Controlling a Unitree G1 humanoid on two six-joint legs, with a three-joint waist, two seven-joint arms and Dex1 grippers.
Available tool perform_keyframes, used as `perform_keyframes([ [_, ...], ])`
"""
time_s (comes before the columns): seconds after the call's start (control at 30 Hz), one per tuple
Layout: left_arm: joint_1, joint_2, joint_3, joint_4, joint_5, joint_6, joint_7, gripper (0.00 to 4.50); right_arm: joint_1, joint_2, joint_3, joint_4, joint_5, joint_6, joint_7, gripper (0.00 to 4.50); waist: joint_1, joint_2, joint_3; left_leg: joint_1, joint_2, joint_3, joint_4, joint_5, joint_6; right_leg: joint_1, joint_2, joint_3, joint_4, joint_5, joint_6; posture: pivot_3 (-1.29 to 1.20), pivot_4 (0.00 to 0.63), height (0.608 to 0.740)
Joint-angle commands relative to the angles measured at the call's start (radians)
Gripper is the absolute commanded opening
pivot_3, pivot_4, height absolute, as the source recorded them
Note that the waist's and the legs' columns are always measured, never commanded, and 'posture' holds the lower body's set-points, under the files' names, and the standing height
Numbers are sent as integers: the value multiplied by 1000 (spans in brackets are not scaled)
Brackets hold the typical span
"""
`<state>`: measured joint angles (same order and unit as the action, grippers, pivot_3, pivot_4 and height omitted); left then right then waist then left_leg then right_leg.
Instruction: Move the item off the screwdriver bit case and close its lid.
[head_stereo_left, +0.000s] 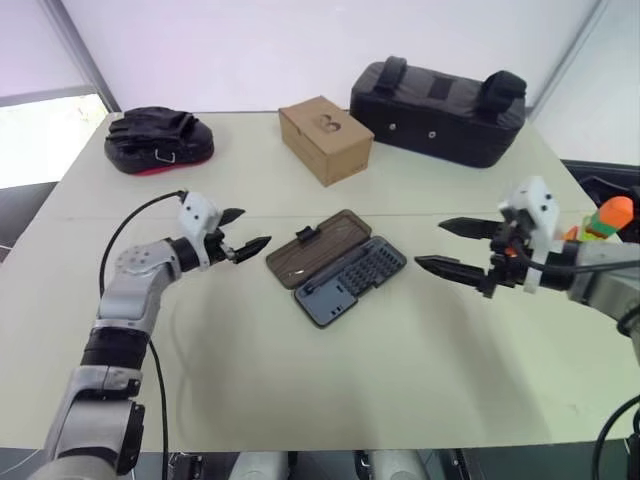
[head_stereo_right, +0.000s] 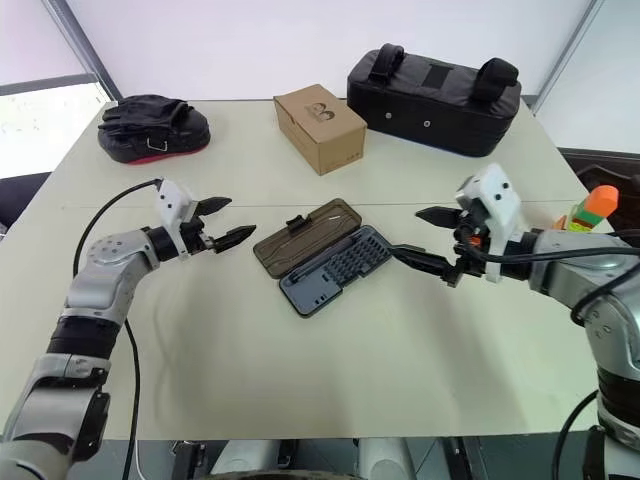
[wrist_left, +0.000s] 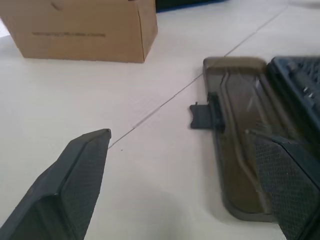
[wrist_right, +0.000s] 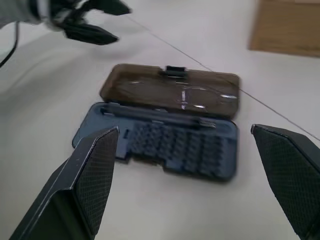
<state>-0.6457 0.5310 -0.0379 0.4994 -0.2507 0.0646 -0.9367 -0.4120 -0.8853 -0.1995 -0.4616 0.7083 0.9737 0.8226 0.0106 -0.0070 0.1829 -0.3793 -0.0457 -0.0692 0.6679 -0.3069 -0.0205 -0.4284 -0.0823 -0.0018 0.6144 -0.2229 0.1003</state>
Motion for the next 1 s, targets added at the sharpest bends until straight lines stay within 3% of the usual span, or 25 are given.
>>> perform_keyframes([
  [0.03,-85,-33,-34,142,55,-89,-52,4500,-49,-5,32,2,-14,-60,27,4406,4,0,0,-1,-1,0,0,0,0,0,0,0,-1,0,0,0,150,740],
  [0.27,-176,-94,-116,363,175,-186,-111,4500,-43,-5,57,-4,-41,-102,14,4406,2,0,0,-7,-1,1,1,0,0,-6,-1,0,0,0,1,0,150,740],
  [0.43,-217,-136,-131,501,223,-161,-97,4500,-12,14,40,-18,-38,-107,-23,4406,0,0,-1,-6,-2,5,1,-3,5,-5,-1,0,1,1,1,0,150,740],
  [0.53,-220,-142,-154,536,255,-182,-124,3670,5,17,33,-20,-42,-111,-47,4500,0,0,-1,-5,-1,5,2,-3,5,-5,0,0,2,1,1,0,150,740],
  [0.8,-237,-144,-175,586,294,-206,-150,48,8,27,16,-8,-34,-113,-80,4500,-2,0,-3,7,1,5,1,-3,6,5,1,1,5,1,1,0,150,740],
  [1.0,-274,-139,-174,622,329,-256,-67,48,4,33,31,13,-46,-121,-87,4500,1,0,-4,7,1,5,2,-3,6,5,0,1,5,1,1,0,150,740],
])
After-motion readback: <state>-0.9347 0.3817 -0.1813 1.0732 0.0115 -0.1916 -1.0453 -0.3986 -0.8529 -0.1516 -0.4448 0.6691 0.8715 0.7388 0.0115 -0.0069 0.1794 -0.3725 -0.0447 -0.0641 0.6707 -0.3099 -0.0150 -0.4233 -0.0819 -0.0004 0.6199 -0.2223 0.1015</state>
